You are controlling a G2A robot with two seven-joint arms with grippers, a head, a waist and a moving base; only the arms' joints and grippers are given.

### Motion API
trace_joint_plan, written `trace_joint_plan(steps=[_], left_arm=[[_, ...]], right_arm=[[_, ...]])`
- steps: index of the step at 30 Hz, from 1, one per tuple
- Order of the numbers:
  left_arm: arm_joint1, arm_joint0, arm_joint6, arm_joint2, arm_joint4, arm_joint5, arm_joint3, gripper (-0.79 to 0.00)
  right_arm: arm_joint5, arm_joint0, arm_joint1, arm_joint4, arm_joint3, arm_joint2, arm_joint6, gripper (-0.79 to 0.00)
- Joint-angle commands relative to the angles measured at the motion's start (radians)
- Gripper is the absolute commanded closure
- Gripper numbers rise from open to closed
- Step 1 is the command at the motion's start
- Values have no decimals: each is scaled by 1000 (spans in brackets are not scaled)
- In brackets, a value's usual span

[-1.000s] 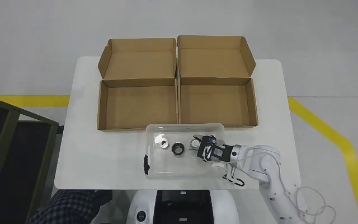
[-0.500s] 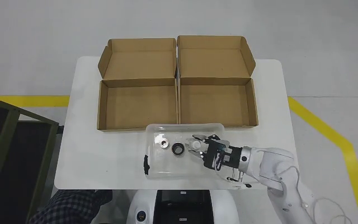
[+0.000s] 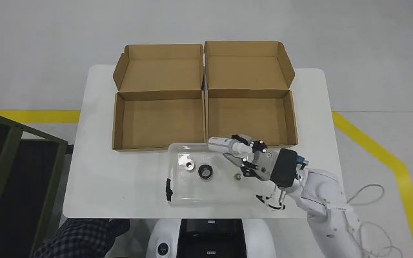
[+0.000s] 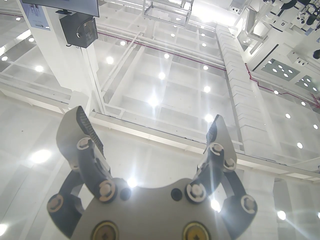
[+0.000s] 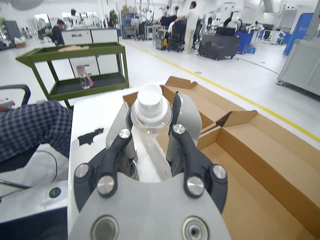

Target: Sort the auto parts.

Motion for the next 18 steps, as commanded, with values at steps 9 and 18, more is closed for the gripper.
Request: trace_joint_plan(steps=[9, 18], left_arm=[[0, 0, 0, 0, 0, 0, 0, -785], [0, 0, 0, 0, 0, 0, 0, -785]], right_arm=[[46, 57, -5, 18, -14, -5, -132, 0], [20, 101, -12, 173, 10, -29, -199, 0]])
